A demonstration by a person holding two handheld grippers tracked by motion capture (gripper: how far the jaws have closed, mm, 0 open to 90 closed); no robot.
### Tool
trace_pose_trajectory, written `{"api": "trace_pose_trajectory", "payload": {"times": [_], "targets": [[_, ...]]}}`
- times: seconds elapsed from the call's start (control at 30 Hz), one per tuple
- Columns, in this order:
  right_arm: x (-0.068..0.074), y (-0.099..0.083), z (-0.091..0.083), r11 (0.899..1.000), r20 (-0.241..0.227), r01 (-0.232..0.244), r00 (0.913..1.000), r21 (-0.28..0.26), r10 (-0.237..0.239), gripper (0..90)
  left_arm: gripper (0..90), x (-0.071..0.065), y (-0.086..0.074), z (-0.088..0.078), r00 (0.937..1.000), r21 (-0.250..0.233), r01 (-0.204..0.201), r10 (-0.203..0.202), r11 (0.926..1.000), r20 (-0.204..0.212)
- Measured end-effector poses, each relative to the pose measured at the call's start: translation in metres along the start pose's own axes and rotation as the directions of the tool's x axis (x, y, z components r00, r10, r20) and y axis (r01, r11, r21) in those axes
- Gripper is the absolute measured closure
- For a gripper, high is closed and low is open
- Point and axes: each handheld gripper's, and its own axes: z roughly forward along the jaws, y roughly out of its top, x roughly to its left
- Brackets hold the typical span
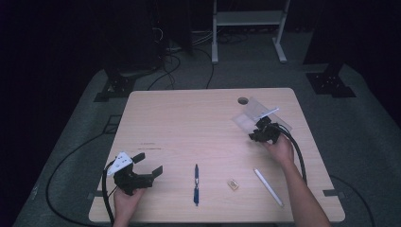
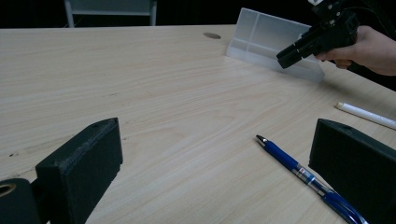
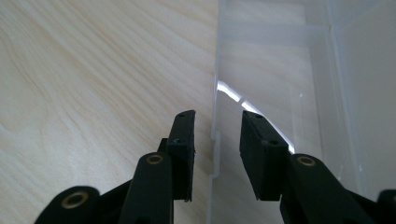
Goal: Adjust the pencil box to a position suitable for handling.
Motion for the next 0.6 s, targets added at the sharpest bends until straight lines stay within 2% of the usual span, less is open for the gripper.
{"api": "trace_pose_trajectory", "payload": {"times": [0.03,0.1,0.17,0.27,0.3,0.37,0.6], "targets": [[0.0009,-0.0014,0.0031,1.0,0.013,0.012,0.9998,0.022,-0.013,67.1,1.7,0.0002,-0.0004,0.0009,1.0,-0.002,0.005,-0.005,1.0,0.005],[0.0001,-0.0027,0.0043,1.0,0.012,0.008,0.9999,0.025,-0.008,69.7,1.6,-0.0004,-0.0002,0.0009,1.0,0.0,0.001,-0.001,1.0,0.004],[0.0006,-0.0045,0.0045,1.0,0.026,0.01,0.9996,0.016,-0.011,72.4,1.7,-0.001,0.0,0.0007,1.0,0.0,-0.002,0.002,1.0,0.006],[-0.0007,-0.0065,0.0055,1.0,0.02,0.003,0.9998,0.017,-0.003,75.2,1.7,-0.0014,-0.0001,0.0012,1.0,-0.001,-0.001,0.001,1.0,0.006],[-0.0023,-0.0088,0.0052,1.0,0.013,-0.009,0.9999,-0.001,0.009,80.4,1.7,-0.0014,-0.0003,0.0017,1.0,-0.001,0.002,-0.002,1.0,0.006],[-0.0038,-0.0099,0.0044,1.0,0.01,-0.007,0.9999,0.0,0.007,84.3,1.7,-0.001,-0.0002,0.0025,1.0,0.001,0.002,-0.002,1.0,0.006],[-0.0031,-0.0092,0.0047,1.0,0.018,0.016,0.9997,0.001,-0.016,85.0,1.7,-0.0012,0.0002,0.0022,1.0,-0.005,0.002,-0.002,1.0,0.006]]}}
